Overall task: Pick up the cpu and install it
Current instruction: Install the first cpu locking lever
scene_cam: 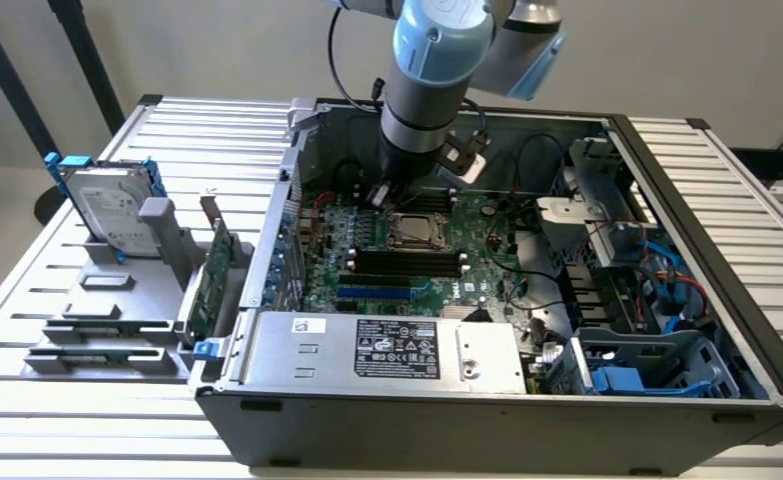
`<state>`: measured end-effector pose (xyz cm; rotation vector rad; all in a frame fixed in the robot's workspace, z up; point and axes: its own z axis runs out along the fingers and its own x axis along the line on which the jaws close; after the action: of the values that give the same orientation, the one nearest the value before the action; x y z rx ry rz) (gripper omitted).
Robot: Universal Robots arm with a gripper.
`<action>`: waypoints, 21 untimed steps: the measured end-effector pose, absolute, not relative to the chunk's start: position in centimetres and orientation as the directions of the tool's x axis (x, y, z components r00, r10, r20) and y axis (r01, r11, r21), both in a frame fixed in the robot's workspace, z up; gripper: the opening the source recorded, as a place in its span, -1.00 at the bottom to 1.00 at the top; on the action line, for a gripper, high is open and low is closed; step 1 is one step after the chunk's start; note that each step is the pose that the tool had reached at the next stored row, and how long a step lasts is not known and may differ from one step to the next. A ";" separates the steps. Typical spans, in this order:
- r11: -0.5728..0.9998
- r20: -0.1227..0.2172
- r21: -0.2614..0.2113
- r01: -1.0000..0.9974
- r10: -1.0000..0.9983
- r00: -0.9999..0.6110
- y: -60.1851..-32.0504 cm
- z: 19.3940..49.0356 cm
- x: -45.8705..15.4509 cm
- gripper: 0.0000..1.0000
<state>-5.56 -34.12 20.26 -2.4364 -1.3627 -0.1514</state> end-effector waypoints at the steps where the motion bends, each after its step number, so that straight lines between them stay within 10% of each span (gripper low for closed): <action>1: -0.480 0.257 -0.244 0.843 0.806 0.533 -34.1 20.2 -5.5 -0.79; 21: -0.509 0.255 -0.243 0.826 0.788 0.561 -33.9 19.8 -5.1 -0.79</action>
<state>-5.09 -33.88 19.81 -2.4628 -1.3220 -0.1582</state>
